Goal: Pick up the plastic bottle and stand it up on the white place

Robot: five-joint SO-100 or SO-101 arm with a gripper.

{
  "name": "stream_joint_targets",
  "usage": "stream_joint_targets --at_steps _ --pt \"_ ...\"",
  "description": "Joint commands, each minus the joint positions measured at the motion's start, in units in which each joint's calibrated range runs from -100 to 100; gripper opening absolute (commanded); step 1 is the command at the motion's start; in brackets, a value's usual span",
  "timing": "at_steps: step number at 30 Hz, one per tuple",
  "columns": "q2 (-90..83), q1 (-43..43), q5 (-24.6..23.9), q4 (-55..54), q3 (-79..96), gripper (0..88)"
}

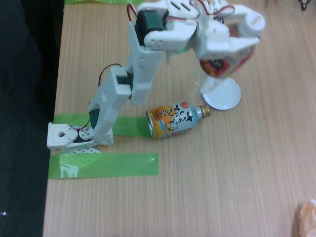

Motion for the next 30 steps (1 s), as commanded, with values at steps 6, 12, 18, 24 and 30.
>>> stream_joint_targets --at_steps 6,12,18,24,30 --pt "-10.76 -5.24 -0.89 -11.21 13.58 16.2" --pt "-25.12 -4.72 -0.84 -31.21 41.11 16.2" --pt "-40.41 -4.5 -0.84 -44.43 69.54 16.2" --pt "-49.48 -4.5 -0.74 -56.54 90.45 16.2" --pt "-51.75 -2.57 -0.47 -72.76 105.39 16.2"
